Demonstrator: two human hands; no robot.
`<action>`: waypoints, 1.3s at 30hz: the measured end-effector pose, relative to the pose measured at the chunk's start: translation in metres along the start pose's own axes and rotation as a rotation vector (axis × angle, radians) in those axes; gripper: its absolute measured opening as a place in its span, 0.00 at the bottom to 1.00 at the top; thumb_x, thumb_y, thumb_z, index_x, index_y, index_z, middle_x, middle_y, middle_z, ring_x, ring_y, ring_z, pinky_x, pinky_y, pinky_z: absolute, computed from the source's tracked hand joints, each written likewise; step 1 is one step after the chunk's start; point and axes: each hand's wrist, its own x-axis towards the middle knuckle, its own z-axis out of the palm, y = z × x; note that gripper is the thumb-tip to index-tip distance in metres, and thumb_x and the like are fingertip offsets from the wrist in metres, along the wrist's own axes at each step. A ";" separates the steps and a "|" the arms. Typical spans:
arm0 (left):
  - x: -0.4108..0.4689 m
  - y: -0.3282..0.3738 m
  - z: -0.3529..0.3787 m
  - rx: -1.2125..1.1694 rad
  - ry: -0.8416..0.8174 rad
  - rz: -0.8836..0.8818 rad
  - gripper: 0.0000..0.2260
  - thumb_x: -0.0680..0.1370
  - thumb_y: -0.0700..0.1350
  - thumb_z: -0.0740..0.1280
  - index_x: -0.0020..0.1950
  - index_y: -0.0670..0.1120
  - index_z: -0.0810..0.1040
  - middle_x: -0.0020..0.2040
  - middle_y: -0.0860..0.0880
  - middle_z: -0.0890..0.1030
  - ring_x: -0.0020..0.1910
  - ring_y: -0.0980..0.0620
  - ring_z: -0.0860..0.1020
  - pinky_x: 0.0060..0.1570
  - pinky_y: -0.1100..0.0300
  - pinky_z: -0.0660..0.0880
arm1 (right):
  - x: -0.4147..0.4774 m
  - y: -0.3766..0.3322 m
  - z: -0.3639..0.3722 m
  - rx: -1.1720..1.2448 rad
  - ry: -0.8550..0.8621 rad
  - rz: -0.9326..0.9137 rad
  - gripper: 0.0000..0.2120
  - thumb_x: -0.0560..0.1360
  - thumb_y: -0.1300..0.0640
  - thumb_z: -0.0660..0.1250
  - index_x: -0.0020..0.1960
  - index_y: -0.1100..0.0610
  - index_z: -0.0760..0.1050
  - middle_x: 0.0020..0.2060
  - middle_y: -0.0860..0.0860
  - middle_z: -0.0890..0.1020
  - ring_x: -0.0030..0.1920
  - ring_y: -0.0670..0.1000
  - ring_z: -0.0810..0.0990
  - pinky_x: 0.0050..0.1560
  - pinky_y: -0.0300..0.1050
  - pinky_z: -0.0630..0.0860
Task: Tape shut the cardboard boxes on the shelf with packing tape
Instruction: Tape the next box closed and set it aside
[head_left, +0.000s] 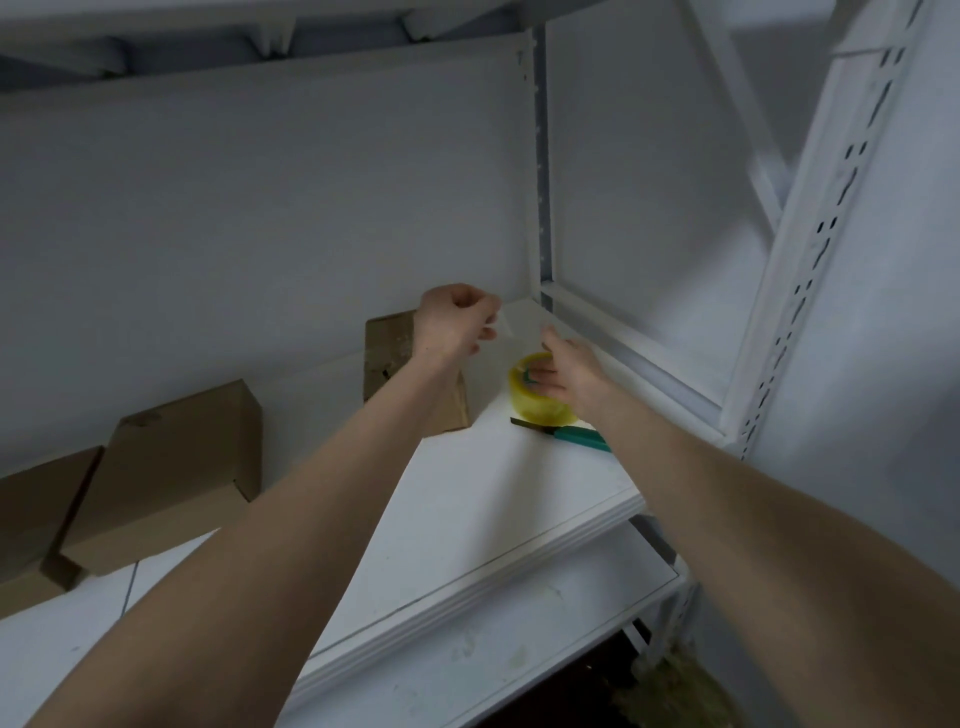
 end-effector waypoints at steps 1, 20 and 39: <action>-0.001 0.003 0.000 -0.024 -0.003 -0.006 0.06 0.76 0.45 0.68 0.40 0.49 0.78 0.36 0.52 0.80 0.32 0.57 0.79 0.31 0.64 0.71 | -0.002 -0.003 0.002 0.062 -0.051 0.069 0.31 0.76 0.37 0.65 0.69 0.59 0.69 0.57 0.59 0.79 0.53 0.57 0.81 0.53 0.51 0.80; 0.035 0.009 -0.065 0.041 -0.144 -0.122 0.05 0.75 0.43 0.71 0.48 0.43 0.81 0.40 0.48 0.83 0.32 0.58 0.81 0.28 0.68 0.73 | -0.014 -0.058 0.018 0.300 -0.207 0.092 0.03 0.75 0.64 0.70 0.43 0.59 0.78 0.29 0.50 0.83 0.27 0.43 0.82 0.32 0.34 0.78; 0.079 -0.089 -0.142 -0.096 0.013 -0.404 0.06 0.74 0.36 0.71 0.40 0.36 0.76 0.27 0.44 0.80 0.20 0.57 0.77 0.22 0.66 0.75 | 0.016 -0.037 0.131 -0.590 0.072 -0.304 0.10 0.74 0.55 0.73 0.40 0.62 0.81 0.39 0.60 0.85 0.35 0.53 0.80 0.45 0.48 0.80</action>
